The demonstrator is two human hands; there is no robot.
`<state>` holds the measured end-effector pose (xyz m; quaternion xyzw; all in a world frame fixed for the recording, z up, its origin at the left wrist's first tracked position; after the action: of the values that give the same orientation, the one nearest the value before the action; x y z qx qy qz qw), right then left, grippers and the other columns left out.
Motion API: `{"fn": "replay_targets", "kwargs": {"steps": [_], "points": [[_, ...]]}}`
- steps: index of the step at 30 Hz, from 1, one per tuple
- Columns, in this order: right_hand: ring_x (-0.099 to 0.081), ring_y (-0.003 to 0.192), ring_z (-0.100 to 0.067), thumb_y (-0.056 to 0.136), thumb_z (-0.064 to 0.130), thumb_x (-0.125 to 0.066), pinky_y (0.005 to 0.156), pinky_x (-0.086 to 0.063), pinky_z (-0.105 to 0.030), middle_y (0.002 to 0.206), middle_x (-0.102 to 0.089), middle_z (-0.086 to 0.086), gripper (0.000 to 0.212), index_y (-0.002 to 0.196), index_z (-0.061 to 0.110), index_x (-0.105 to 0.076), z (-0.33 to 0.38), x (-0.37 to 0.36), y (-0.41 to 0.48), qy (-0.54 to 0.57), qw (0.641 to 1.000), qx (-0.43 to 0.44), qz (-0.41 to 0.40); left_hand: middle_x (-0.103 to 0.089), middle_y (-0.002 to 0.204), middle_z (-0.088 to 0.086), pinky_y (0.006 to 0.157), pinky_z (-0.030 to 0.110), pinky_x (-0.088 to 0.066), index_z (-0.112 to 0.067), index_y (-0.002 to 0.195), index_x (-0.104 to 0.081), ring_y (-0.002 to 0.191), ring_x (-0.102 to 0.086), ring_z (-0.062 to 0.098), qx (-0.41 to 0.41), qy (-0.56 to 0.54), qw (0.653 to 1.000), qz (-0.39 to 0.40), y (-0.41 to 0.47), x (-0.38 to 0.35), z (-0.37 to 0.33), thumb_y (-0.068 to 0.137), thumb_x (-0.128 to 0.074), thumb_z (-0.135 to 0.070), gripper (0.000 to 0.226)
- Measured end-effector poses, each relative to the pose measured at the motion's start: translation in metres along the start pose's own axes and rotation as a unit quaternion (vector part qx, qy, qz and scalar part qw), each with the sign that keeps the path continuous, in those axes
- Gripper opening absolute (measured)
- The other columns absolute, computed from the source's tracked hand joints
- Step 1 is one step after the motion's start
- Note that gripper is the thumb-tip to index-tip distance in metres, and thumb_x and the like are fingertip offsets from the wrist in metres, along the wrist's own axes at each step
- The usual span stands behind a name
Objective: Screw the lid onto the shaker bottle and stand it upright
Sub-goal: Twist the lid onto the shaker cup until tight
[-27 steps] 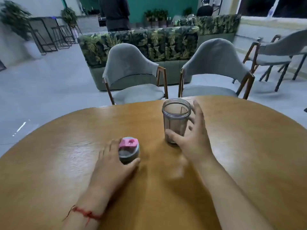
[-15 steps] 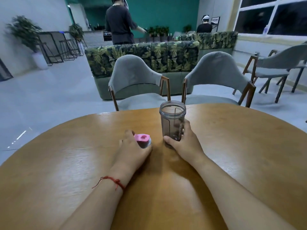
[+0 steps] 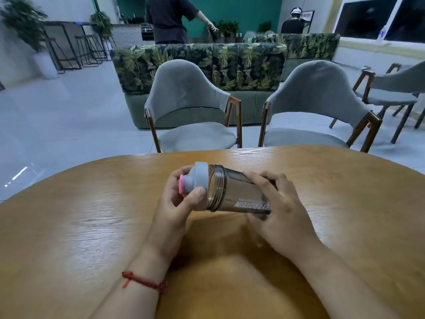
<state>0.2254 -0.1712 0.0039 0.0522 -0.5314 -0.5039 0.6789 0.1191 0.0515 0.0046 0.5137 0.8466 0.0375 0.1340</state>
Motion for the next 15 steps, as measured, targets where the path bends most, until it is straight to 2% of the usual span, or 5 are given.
{"fn": "replay_targets", "kwargs": {"steps": [4,9,11,13,15], "points": [[-0.053,0.117,-0.024,0.064,0.009,-0.096,0.073,-0.052,-0.032,0.135,-0.057,-0.003,0.100,0.154,0.034,-0.060,0.003,0.005,0.002,-0.071,0.996,0.039,-0.022,-0.076,0.128,0.022,0.092,0.039,-0.063,-0.009,0.146,-0.059,0.109,-0.076,0.022,-0.004,0.023,1.000,0.008,-0.001,0.001,0.004,0.082,-0.084,-0.039,0.075],[-0.055,0.118,-0.028,0.063,0.008,-0.095,0.077,-0.048,-0.030,0.134,-0.061,-0.006,0.097,0.152,0.031,-0.065,0.011,0.008,0.005,-0.105,0.992,0.066,-0.026,-0.082,0.120,0.002,0.086,0.027,-0.064,-0.012,0.145,-0.061,0.107,-0.080,0.017,0.002,0.037,0.999,0.004,-0.004,0.000,0.004,0.079,-0.084,-0.043,0.077],[-0.056,0.118,-0.029,0.063,0.008,-0.095,0.079,-0.050,-0.032,0.134,-0.062,-0.008,0.098,0.153,0.031,-0.064,0.015,0.009,0.004,-0.110,0.991,0.070,-0.027,-0.080,0.132,0.014,0.097,0.042,-0.066,-0.011,0.147,-0.062,0.121,-0.079,0.031,0.017,0.024,1.000,0.010,-0.003,0.001,0.004,0.084,-0.084,-0.042,0.074],[-0.056,0.118,-0.030,0.064,0.009,-0.097,0.081,-0.053,-0.034,0.135,-0.063,-0.009,0.099,0.155,0.031,-0.063,0.016,0.011,0.003,-0.117,0.990,0.077,-0.022,-0.076,0.141,0.023,0.112,0.061,-0.057,-0.011,0.149,-0.062,0.132,-0.072,0.044,0.031,0.016,0.999,0.033,-0.002,0.001,0.008,0.089,-0.084,-0.038,0.070],[-0.056,0.119,-0.030,0.066,0.011,-0.097,0.084,-0.055,-0.038,0.135,-0.063,-0.008,0.099,0.156,0.031,-0.062,0.015,0.012,0.001,-0.110,0.991,0.080,-0.013,-0.075,0.142,0.024,0.116,0.069,-0.052,-0.015,0.146,-0.063,0.134,-0.070,0.048,0.050,0.015,0.998,0.036,-0.003,0.003,0.013,0.088,-0.087,-0.038,0.067]]}}
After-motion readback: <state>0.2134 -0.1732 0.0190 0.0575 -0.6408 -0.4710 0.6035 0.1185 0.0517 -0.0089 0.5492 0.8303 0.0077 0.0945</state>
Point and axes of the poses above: each hand's wrist, its own y-axis towards the middle knuckle, its own x-axis out of the back of the hand, z = x × y, the point moved 3 cm from there along y, towards the middle knuckle
